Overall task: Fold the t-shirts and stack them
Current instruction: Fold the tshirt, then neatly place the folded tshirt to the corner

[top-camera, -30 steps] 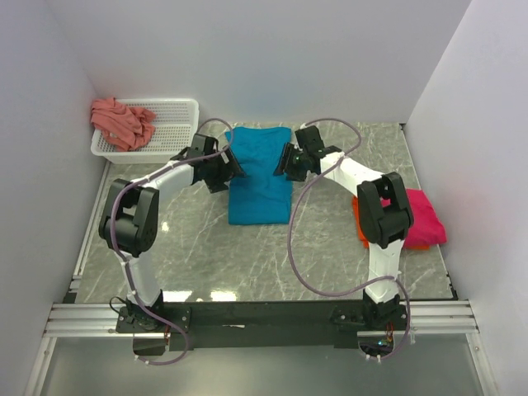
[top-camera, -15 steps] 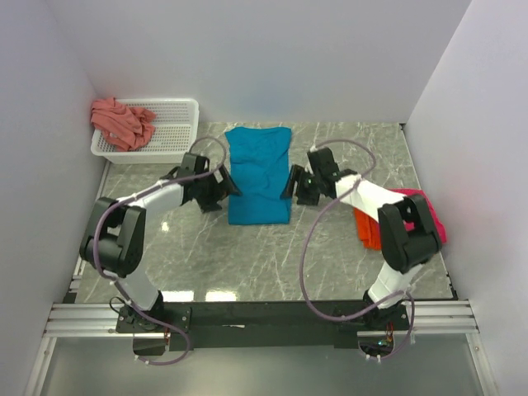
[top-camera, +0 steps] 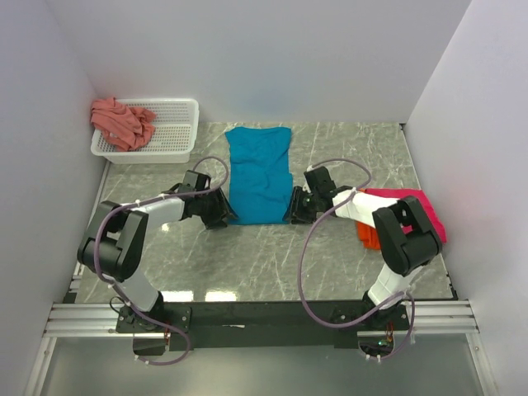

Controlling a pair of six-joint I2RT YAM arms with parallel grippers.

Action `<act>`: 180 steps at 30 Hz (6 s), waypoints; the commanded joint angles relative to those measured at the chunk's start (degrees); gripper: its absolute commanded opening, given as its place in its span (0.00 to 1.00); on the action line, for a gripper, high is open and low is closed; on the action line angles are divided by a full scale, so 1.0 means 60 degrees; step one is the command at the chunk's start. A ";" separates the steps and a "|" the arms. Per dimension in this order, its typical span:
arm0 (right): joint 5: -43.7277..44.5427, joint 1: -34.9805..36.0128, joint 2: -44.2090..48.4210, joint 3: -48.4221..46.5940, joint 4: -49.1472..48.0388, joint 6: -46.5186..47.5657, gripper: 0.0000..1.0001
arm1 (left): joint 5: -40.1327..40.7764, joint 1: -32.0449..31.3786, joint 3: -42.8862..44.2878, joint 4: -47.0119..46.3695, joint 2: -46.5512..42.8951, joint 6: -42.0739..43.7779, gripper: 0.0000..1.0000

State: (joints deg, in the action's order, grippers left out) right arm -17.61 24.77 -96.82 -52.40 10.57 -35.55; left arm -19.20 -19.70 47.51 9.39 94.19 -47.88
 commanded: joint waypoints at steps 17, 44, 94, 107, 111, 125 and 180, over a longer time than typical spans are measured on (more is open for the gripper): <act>0.0239 0.0601 0.0458 0.0864 -0.0268 -0.0198 0.02 | 0.0446 -0.0334 -0.0929 -0.0423 -0.0344 0.0260 0.00; 0.1734 0.1160 0.3365 -0.1443 0.2429 0.0197 0.00 | 0.4284 -0.1565 0.0972 0.1835 -0.4465 0.0318 0.00; 0.0737 -0.1463 -0.4245 -0.8823 0.2592 0.1267 0.73 | 0.3054 0.0926 0.9605 0.1396 0.4286 0.1403 0.99; 0.1014 -0.1024 -0.4547 -0.7715 0.2735 0.1356 0.73 | 0.3508 0.0926 0.3249 0.0486 -0.0755 0.0905 0.99; 0.1614 -0.0819 -0.5059 -0.8154 0.3028 0.1223 0.70 | 0.3683 0.0911 0.2075 0.0618 -0.1926 0.0510 0.99; 0.2846 0.0382 -0.5880 -0.8698 0.3746 0.1603 0.26 | 0.4562 0.0926 0.1062 0.1116 -0.3145 0.0011 0.99; 1.1240 -0.0730 0.3010 -0.4815 0.9314 0.4254 0.00 | 0.4796 0.0926 0.0681 0.0764 -0.4273 0.0026 0.99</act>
State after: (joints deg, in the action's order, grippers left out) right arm 48.84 21.41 -82.72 -77.03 68.25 -13.85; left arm 7.79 -13.96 51.37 14.50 69.63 -47.72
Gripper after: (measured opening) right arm 0.166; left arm 0.994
